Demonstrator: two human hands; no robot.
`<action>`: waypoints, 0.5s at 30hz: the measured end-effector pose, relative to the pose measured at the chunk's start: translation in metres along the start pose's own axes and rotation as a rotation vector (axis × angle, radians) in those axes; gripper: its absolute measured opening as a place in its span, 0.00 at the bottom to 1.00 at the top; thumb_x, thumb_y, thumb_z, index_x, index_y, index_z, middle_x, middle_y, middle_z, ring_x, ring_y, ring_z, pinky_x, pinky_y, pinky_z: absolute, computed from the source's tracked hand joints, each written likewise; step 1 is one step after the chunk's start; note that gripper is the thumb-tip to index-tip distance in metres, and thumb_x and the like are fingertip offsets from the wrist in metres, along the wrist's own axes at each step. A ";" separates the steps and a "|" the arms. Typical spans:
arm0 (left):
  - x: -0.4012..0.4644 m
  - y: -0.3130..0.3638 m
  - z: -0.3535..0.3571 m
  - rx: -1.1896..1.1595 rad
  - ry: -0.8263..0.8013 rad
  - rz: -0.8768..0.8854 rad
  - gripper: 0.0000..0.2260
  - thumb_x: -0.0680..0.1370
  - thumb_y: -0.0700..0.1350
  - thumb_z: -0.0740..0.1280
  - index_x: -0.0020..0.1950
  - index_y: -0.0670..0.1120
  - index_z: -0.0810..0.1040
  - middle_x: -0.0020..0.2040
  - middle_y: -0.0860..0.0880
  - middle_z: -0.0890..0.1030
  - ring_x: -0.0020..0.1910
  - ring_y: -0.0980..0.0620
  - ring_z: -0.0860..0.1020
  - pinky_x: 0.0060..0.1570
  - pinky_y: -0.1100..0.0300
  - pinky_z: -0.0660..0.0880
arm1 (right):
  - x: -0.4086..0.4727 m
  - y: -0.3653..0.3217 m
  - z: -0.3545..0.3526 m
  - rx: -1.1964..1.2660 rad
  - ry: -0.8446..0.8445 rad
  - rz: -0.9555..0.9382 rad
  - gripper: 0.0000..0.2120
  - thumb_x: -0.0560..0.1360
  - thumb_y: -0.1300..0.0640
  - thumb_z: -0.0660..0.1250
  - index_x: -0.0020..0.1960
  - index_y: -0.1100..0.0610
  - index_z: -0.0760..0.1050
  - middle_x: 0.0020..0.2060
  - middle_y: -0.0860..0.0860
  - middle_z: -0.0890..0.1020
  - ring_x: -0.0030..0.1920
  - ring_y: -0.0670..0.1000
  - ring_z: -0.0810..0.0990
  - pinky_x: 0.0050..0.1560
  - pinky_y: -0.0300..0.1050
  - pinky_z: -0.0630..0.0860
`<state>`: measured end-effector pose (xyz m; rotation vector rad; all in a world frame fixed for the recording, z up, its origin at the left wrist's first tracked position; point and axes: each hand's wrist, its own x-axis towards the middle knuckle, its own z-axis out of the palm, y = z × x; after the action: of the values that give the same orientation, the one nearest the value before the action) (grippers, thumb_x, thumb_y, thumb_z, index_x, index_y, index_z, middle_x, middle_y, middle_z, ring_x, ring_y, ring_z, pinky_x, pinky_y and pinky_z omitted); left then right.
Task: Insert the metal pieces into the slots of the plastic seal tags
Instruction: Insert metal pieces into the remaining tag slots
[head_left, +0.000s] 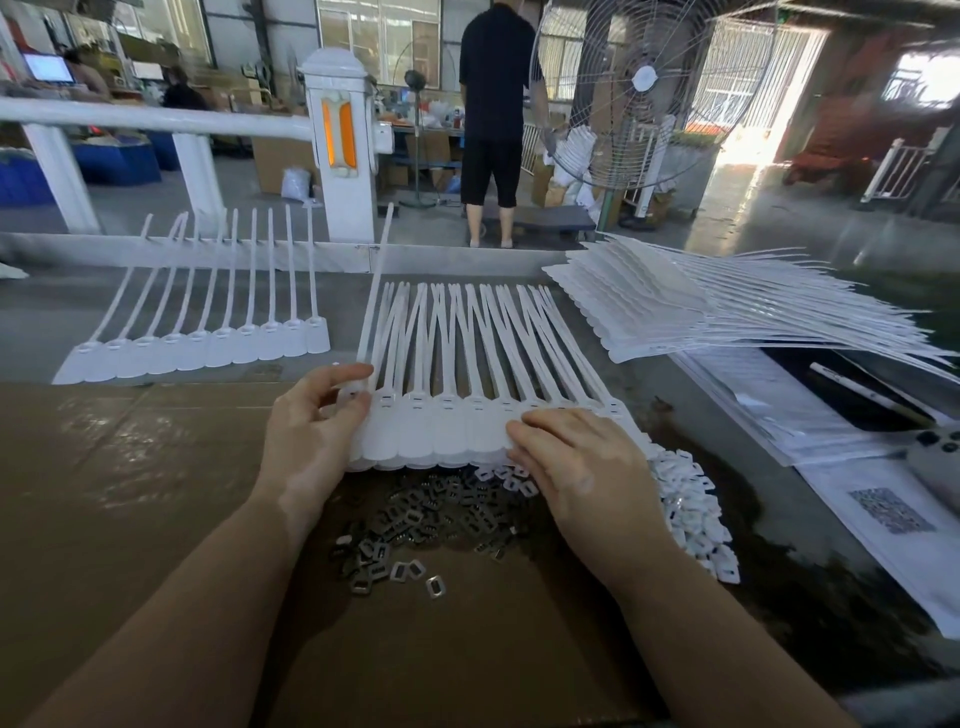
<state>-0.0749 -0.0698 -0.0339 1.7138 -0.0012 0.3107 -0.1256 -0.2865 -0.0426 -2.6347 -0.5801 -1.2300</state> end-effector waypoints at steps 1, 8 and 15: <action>-0.001 0.000 0.000 0.004 -0.001 0.012 0.09 0.77 0.42 0.66 0.53 0.54 0.80 0.57 0.48 0.78 0.57 0.48 0.76 0.62 0.49 0.72 | 0.000 0.000 0.000 -0.006 0.013 -0.001 0.06 0.73 0.58 0.68 0.45 0.59 0.81 0.43 0.52 0.83 0.43 0.54 0.81 0.43 0.48 0.78; -0.001 0.001 0.003 0.068 0.005 0.052 0.09 0.78 0.41 0.65 0.56 0.49 0.80 0.55 0.50 0.78 0.54 0.51 0.75 0.57 0.57 0.71 | 0.000 -0.001 0.000 -0.004 0.032 0.018 0.05 0.73 0.58 0.69 0.42 0.59 0.81 0.42 0.52 0.83 0.43 0.53 0.81 0.42 0.48 0.78; 0.005 -0.005 0.005 0.133 -0.011 0.048 0.09 0.79 0.42 0.63 0.57 0.51 0.78 0.46 0.54 0.78 0.40 0.56 0.73 0.43 0.67 0.70 | 0.002 -0.002 0.003 -0.021 -0.007 0.040 0.03 0.71 0.60 0.71 0.41 0.59 0.80 0.41 0.52 0.82 0.41 0.53 0.80 0.40 0.47 0.77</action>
<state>-0.0682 -0.0728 -0.0387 1.8491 -0.0308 0.3429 -0.1231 -0.2833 -0.0435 -2.6554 -0.5154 -1.2222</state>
